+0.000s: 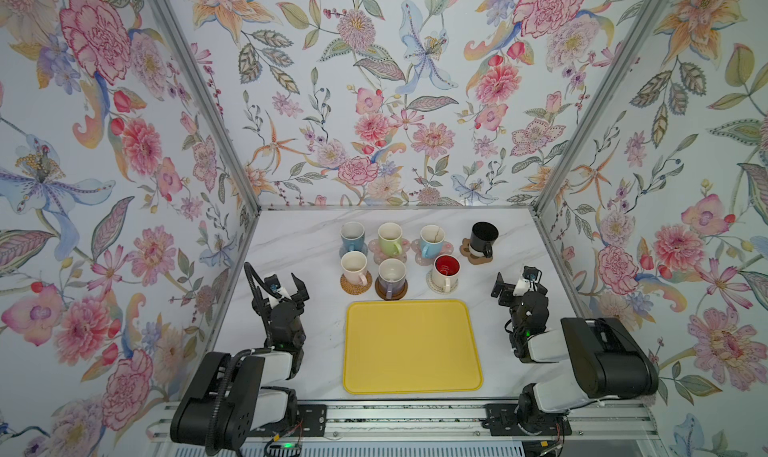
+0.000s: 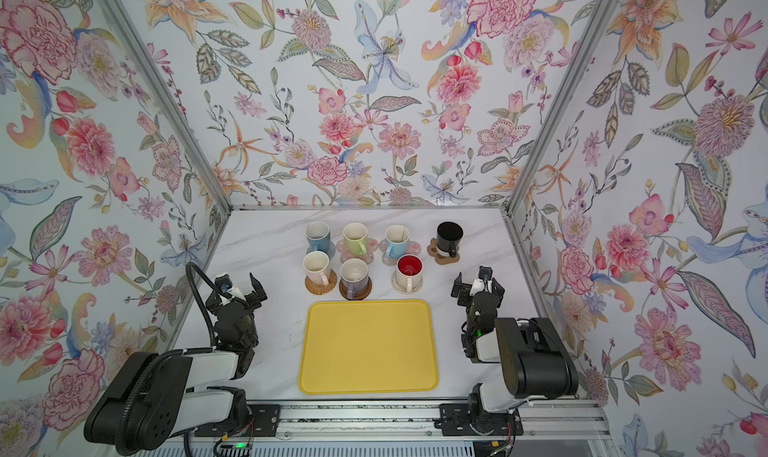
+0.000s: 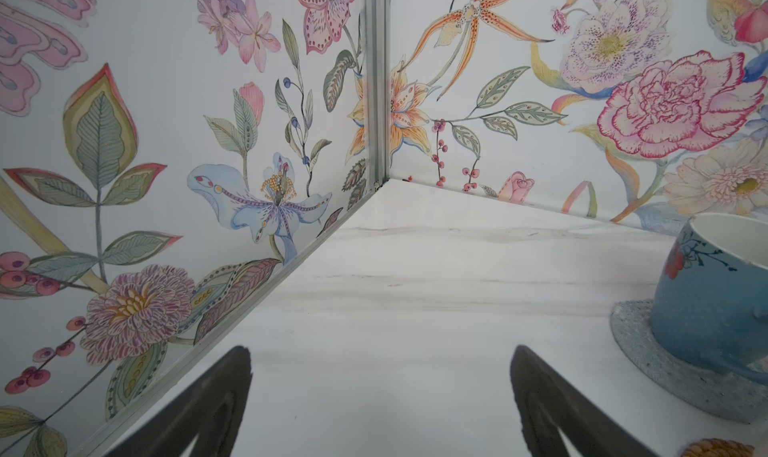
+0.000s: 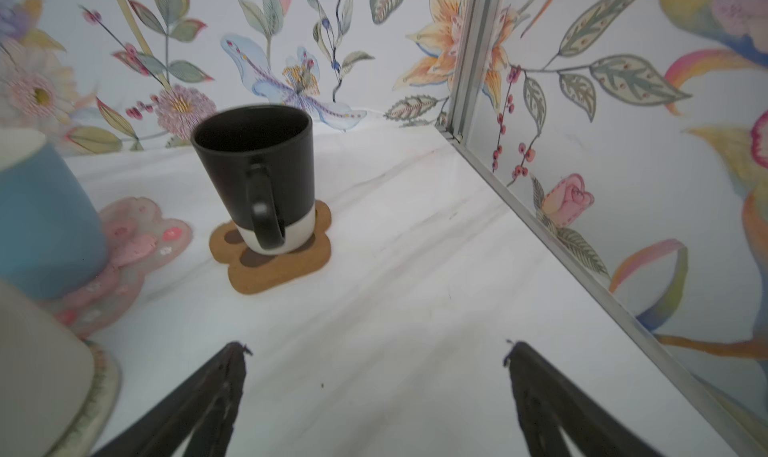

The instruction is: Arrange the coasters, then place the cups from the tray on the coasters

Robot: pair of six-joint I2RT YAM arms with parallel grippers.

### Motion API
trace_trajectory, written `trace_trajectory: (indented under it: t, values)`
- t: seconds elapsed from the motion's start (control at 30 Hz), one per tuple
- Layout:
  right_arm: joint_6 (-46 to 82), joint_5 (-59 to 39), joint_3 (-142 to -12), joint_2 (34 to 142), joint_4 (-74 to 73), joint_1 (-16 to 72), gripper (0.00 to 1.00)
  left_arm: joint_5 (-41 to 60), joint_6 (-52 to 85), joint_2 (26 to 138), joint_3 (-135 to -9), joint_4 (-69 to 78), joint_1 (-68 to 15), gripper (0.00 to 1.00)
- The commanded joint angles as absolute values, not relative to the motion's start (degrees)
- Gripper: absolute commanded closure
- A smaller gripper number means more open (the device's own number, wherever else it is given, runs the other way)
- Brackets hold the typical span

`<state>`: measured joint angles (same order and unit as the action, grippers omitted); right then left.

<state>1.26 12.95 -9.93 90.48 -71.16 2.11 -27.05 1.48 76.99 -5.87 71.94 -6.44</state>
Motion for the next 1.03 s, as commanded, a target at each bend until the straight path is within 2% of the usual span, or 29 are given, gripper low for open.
trace_trajectory:
  t: [0.0,0.03,0.1,0.2,0.3,0.4,0.63,0.87,1.0]
  values:
    - [1.0,10.2,-11.3,87.7,-72.0,0.7,0.01,-24.3,-0.6,86.1,-4.6,86.8,-4.9,0.01]
    - [1.7,10.5,-12.0,88.4,-71.7,0.1,0.01,-23.2,-1.9,88.7,-4.3,91.6,-5.0,0.01]
    - [2.3,12.3,-13.9,89.3,-70.0,0.0,0.01,-18.9,-2.3,87.8,-5.4,87.0,-5.0,0.01]
    - [3.4,10.7,-15.6,88.8,-66.0,-1.0,0.01,-19.9,-3.1,93.0,-10.0,84.0,-4.8,0.01]
    - [3.8,11.3,-15.8,88.8,-65.4,-1.2,0.01,-18.5,-1.0,88.4,-16.8,65.1,-4.4,0.01]
    - [4.1,12.4,-15.8,88.8,-65.4,-1.2,0.01,-17.3,-0.8,90.9,-15.3,72.0,-3.0,0.01]
    - [3.8,13.2,-15.6,88.9,-66.1,-0.7,0.01,-17.2,-0.7,90.6,-15.4,71.0,-3.0,0.01]
    - [4.4,9.4,-16.7,88.7,-63.5,-2.3,0.01,-17.3,-0.7,90.7,-15.4,71.2,-2.9,0.01]
    - [3.1,10.4,-13.6,88.8,-69.7,-1.0,0.01,-17.3,-0.7,90.7,-15.4,71.3,-3.0,0.01]
